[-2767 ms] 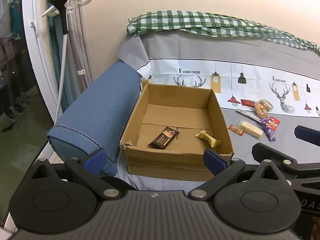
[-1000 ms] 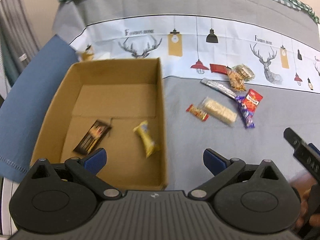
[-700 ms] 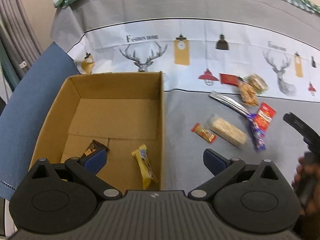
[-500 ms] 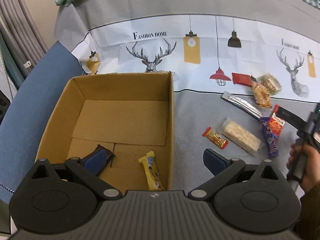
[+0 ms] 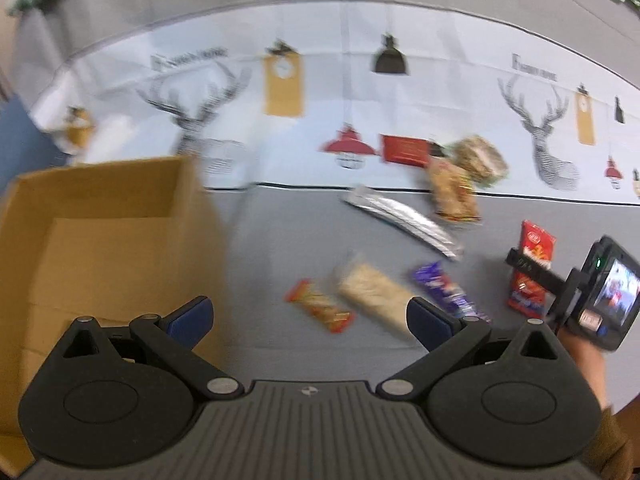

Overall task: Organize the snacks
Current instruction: 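Grasp the clear rice-cracker bar with left tool while right tool grasps red spicy packet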

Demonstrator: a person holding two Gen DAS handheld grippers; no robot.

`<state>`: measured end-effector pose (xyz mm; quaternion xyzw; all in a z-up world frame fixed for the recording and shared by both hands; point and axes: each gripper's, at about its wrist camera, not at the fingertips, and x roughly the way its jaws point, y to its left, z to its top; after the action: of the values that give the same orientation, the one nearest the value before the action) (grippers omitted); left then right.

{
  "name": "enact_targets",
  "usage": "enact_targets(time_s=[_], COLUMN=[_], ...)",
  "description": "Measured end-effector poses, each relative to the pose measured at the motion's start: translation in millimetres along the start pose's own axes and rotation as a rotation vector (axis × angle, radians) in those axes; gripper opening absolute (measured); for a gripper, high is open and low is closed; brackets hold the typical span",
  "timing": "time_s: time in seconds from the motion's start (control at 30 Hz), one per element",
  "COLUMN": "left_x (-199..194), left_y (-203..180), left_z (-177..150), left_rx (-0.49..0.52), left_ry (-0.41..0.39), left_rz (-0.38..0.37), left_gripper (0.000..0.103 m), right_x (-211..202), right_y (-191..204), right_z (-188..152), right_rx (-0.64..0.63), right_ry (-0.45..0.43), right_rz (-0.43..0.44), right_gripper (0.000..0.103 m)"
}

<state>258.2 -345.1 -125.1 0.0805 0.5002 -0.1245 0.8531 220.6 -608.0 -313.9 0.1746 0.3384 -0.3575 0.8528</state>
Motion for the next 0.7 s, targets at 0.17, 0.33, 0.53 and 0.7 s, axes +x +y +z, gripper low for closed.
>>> enact_targets(time_s=[0.17,0.33,0.53,0.7], left_x=[58,112,152,186], left_y=[-34,-39,-48,-66], left_z=[7,2,3,18], left_rx=[-0.120,-0.354,-0.410,-0.406], left_ry=[0.179,0.351,0.401,0.464], left_rz=[-0.064,-0.003,0.037,0.041], left_gripper=[0.103,0.103,0.103,0.103], right_x=[0,1,2,1], right_y=[-27,-37,-41,-40], right_z=[2,3,5,5], right_rx=[0.027,0.041,0.056,0.058], right_ry=[-0.003,-0.001,-0.003,-0.004], right_rz=[-0.010,-0.014,-0.023,-0.026], right_gripper=[0.102,0.102,0.102,0.102])
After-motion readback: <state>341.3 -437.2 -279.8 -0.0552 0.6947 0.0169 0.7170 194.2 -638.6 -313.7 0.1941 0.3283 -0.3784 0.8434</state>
